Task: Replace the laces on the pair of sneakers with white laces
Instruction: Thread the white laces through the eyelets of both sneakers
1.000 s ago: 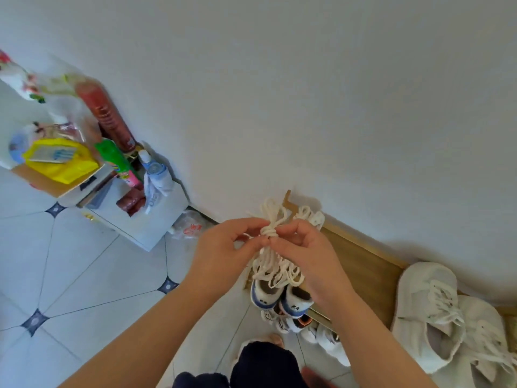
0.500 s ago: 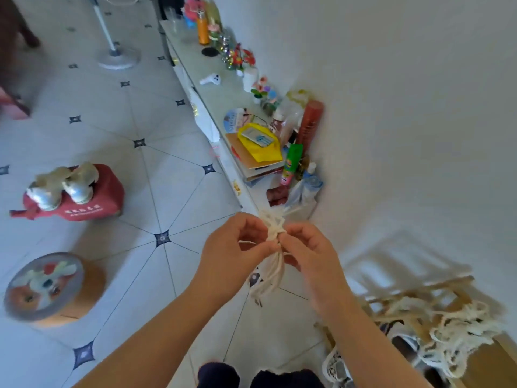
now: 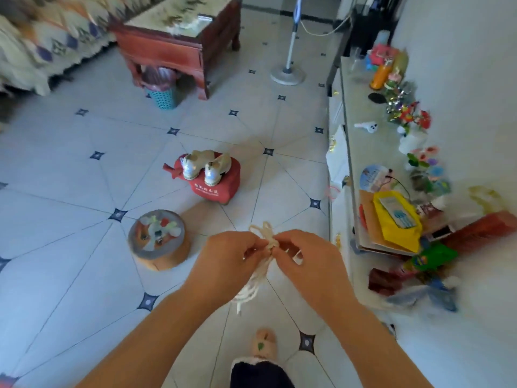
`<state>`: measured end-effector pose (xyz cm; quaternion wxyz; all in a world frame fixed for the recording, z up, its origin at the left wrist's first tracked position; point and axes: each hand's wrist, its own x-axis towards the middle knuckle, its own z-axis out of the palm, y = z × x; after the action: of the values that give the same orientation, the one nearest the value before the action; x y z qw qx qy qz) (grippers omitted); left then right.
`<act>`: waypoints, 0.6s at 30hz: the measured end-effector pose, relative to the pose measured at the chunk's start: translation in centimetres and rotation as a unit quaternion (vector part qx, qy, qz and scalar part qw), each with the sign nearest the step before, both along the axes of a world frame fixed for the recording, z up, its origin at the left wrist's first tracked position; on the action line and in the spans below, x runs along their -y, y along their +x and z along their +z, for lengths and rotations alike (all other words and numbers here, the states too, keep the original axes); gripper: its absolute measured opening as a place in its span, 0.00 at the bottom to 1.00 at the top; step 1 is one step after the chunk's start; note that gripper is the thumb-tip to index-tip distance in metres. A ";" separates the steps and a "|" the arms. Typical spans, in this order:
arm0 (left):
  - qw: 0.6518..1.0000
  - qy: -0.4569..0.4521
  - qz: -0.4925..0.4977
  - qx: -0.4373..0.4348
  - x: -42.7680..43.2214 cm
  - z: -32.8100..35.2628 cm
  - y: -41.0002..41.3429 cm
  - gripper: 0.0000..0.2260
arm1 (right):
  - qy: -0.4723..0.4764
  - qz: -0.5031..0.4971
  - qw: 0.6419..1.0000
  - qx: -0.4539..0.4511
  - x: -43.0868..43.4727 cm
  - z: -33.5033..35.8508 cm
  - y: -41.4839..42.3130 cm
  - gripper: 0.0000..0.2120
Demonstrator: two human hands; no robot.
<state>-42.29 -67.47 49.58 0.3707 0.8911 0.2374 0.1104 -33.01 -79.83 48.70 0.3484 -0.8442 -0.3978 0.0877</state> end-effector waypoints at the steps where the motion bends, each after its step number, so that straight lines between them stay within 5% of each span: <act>1: 1.000 0.004 0.009 -0.007 -0.9 0.1 0.6 0.07 | -0.006 0.017 1.000 0.007 -1.1 0.0 1.1 0.05; 7: 0.995 0.042 0.086 -0.001 -4.5 0.5 4.0 0.07 | 0.059 -0.021 0.975 -0.213 -7.3 -0.2 6.0 0.09; 13: 0.988 0.085 0.130 0.000 -8.0 0.1 4.8 0.06 | 0.078 -0.040 0.854 -0.513 -12.8 -1.4 6.9 0.08; 15: 0.986 0.061 0.155 0.017 -9.6 0.0 4.9 0.05 | 0.070 -0.005 0.890 -0.451 -14.5 -1.6 7.5 0.09; 18: 0.987 0.053 0.154 -0.017 -12.7 -0.6 5.5 0.08 | 0.050 0.079 0.972 -0.218 -17.2 -1.6 8.8 0.08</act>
<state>-36.84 -54.73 48.99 0.2978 0.8640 0.3718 0.1634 -24.19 -62.66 47.10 0.4600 -0.7522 -0.3820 0.2768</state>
